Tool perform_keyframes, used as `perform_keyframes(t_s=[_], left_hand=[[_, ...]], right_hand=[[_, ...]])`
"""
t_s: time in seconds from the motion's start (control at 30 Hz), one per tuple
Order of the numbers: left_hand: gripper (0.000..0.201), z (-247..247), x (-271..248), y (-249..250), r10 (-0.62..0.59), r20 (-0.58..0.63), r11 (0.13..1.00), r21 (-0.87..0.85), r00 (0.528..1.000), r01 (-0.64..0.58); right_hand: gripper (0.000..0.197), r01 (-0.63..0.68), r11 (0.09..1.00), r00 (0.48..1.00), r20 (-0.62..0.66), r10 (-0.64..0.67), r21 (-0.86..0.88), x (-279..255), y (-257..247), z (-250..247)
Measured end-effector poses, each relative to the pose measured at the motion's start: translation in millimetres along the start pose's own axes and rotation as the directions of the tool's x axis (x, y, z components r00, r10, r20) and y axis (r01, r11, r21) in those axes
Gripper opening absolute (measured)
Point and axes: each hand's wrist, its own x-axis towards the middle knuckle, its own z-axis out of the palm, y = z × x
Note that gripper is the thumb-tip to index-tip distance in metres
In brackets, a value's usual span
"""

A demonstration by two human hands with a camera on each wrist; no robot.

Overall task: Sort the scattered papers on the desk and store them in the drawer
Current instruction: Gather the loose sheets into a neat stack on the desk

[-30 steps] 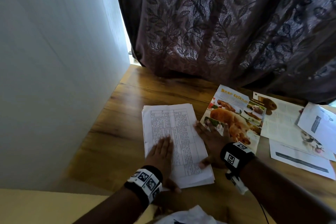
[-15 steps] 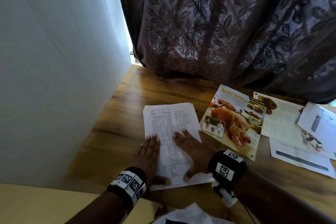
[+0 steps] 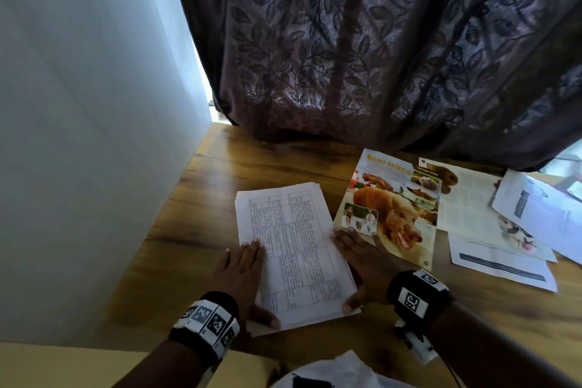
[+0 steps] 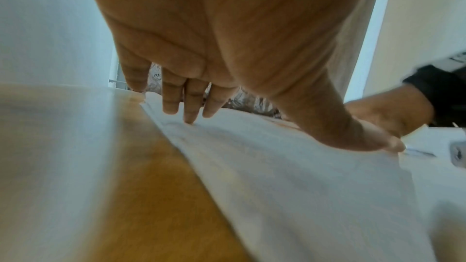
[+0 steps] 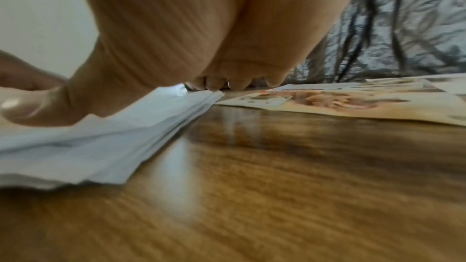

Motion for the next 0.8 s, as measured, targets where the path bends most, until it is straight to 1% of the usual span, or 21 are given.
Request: perform_keyframes(t_s=[0.07,0.1,0.13,0.23,0.3,0.4,0.47,0.53,0.6,0.67,0.73,0.8], left_hand=[[0.151,-10.2,1.7,2.7,-0.022,-0.067,0.996,-0.083,0.998,0.017],[0.146,-18.0,3.5,7.9,-0.027,-0.116,0.993,-0.120,0.993,0.013],[0.136,-25.6,5.6,14.1,-0.025,-0.172,0.989,-0.147,0.985,0.000],[0.096,-49.5,15.6,40.1,0.012,-0.342,0.969,-0.226,0.940,-0.095],[0.079,-61.9,24.9,62.2,0.031,-0.400,0.941,-0.296,0.916,-0.161],[0.068,-74.5,36.0,101.7,0.097,-0.432,0.901,-0.345,0.897,-0.264],[0.065,-81.2,43.4,134.7,0.177,-0.431,0.863,-0.364,0.885,-0.350],[0.062,-87.4,48.8,165.5,0.232,-0.434,0.829,-0.380,0.871,-0.410],[0.060,-93.8,58.8,198.9,0.241,-0.438,0.817,-0.390,0.866,-0.425],[0.058,-96.4,78.1,240.3,0.258,-0.428,0.825,-0.369,0.866,-0.428],[0.060,-98.7,92.3,263.1,0.264,-0.392,0.827,-0.378,0.881,-0.416],[0.064,-97.5,112.7,300.6,0.270,-0.357,0.811,-0.415,0.894,-0.411]], right_hand=[[0.146,-0.029,0.998,0.998,-0.046,0.032,0.061,-10.3,2.4,-1.6],[0.143,-0.042,0.994,0.995,-0.090,0.051,0.100,-17.6,6.9,-1.6],[0.139,-0.049,0.988,0.989,-0.132,0.068,0.145,-24.5,11.9,-0.8],[0.130,-0.077,0.964,0.965,-0.223,0.136,0.254,-48.1,34.9,3.4],[0.128,-0.133,0.935,0.942,-0.251,0.222,0.328,-65.4,58.5,7.4],[0.124,-0.222,0.872,0.890,-0.275,0.364,0.437,-96.4,100.5,14.2],[0.117,-0.258,0.835,0.852,-0.293,0.433,0.486,-123.4,134.7,19.4],[0.112,-0.294,0.810,0.812,-0.313,0.492,0.508,-147.1,168.7,24.6],[0.107,-0.345,0.780,0.762,-0.329,0.557,0.522,-166.4,204.3,30.4],[0.102,-0.398,0.741,0.703,-0.339,0.625,0.541,-187.0,247.5,35.7],[0.096,-0.463,0.723,0.667,-0.335,0.665,0.513,-195.1,280.8,36.6],[0.088,-0.548,0.687,0.624,-0.315,0.716,0.476,-214.5,326.9,40.4]])
